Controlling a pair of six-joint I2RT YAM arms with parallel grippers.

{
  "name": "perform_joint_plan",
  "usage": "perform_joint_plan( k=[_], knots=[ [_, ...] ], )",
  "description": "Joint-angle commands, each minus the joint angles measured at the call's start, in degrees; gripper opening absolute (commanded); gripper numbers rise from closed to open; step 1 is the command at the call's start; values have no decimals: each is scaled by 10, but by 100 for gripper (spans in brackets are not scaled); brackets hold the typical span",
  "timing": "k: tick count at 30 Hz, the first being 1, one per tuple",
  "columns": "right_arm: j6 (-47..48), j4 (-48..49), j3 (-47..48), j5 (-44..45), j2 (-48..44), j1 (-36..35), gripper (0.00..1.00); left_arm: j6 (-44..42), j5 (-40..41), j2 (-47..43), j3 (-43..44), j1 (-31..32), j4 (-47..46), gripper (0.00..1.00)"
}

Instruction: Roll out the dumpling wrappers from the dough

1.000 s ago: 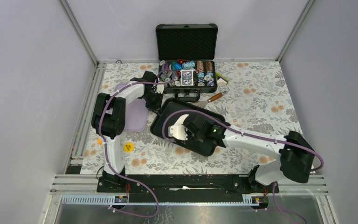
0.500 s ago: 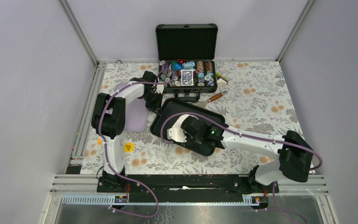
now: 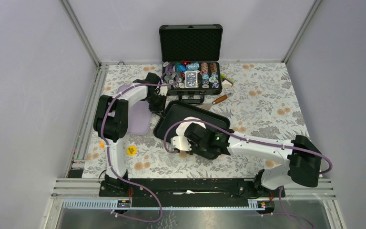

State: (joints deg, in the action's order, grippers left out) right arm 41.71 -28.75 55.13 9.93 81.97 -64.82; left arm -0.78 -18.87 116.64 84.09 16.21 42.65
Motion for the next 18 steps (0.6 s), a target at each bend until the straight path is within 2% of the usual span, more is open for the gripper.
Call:
perform_joint_plan(
  k=[1, 6, 13, 18],
  knots=[
    [-39, -74, -40, -64, 99, -5, 0, -5, 25, 17, -12, -2, -53, 0],
    [-40, -59, -20, -71, 132, -4, 0, -5, 26, 17, -13, -2, -53, 0],
    [-36, -67, -38, -65, 106, -4, 0, -6, 22, 17, -12, -3, -54, 0],
    [-33, 26, -26, -11, 102, -4, 0, -7, 22, 17, -11, -2, -53, 0]
  ],
)
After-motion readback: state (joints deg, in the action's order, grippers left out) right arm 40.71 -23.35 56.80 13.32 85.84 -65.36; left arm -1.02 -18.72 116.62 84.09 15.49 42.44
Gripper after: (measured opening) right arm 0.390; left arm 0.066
